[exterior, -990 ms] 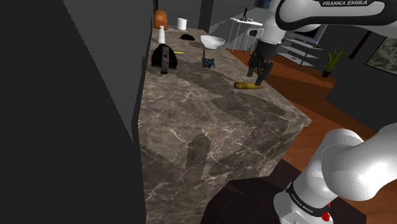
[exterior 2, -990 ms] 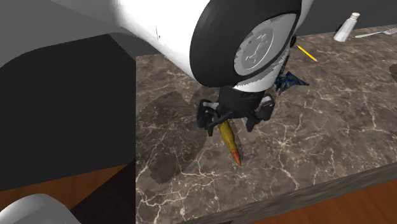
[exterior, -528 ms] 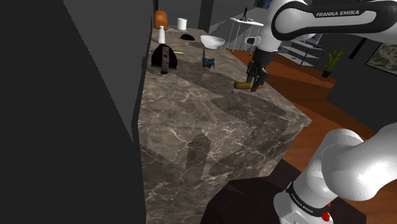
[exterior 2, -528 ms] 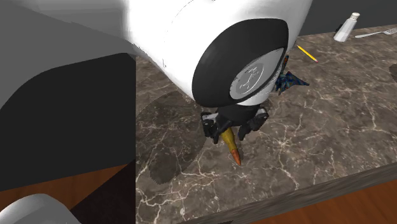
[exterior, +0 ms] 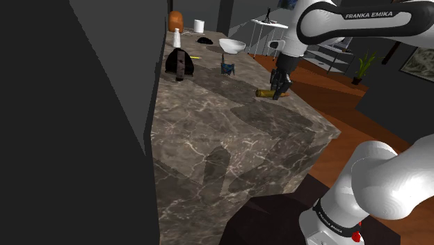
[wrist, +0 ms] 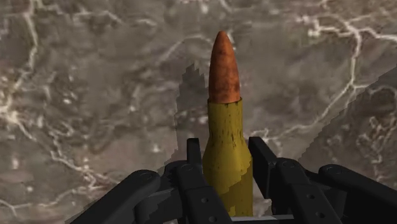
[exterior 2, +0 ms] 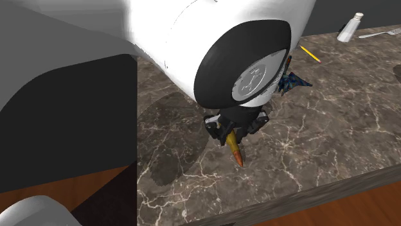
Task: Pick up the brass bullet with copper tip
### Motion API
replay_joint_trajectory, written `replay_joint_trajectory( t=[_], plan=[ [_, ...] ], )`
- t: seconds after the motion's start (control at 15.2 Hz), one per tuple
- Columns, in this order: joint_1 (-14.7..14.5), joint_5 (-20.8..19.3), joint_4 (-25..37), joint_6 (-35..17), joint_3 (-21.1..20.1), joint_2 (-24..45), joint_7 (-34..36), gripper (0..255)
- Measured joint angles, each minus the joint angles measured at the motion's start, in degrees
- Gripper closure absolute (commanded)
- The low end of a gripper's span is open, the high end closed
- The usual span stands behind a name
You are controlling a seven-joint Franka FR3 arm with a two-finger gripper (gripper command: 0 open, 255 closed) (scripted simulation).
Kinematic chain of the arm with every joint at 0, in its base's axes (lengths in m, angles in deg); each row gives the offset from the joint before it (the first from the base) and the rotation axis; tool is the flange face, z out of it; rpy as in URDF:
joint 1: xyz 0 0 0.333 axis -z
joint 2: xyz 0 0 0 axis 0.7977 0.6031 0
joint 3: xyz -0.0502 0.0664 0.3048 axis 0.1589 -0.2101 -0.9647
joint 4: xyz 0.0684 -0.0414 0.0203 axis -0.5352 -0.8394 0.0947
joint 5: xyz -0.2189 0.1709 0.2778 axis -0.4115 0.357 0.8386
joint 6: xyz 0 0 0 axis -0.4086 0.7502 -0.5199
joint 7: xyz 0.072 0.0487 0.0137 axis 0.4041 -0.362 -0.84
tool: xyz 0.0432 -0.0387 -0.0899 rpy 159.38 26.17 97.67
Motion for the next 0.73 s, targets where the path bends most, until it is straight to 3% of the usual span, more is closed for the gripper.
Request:
replay_joint_trajectory(
  t=[0.73],
  plan=[
    [-0.3, 0.6, 7.0, 6.8, -0.8, 0.2, -0.1, 255]
  ],
)
